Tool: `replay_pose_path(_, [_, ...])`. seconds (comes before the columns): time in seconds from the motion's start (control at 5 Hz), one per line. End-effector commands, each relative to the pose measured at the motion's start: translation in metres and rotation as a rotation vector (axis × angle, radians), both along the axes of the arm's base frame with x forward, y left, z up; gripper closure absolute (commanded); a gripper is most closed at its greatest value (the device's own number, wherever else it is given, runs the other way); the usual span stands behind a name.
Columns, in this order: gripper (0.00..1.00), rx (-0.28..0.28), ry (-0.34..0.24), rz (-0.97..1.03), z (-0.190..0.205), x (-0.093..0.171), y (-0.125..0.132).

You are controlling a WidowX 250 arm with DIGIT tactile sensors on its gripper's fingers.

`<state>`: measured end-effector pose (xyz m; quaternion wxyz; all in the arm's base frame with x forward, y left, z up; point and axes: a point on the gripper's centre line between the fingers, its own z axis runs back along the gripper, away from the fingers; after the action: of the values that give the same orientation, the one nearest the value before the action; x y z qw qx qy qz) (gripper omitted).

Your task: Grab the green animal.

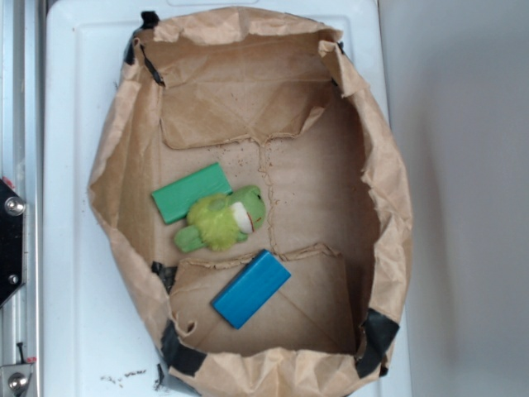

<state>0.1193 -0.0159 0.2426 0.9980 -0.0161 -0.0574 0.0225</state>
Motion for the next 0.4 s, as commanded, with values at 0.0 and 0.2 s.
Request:
replay_pose_path(0.0, [0.00,0.000,0.000,0.000,0.000,0.000,0.000])
replay_pose_path(0.2, [0.00,0.018,-0.037,0.050,-0.014,0.032,-0.003])
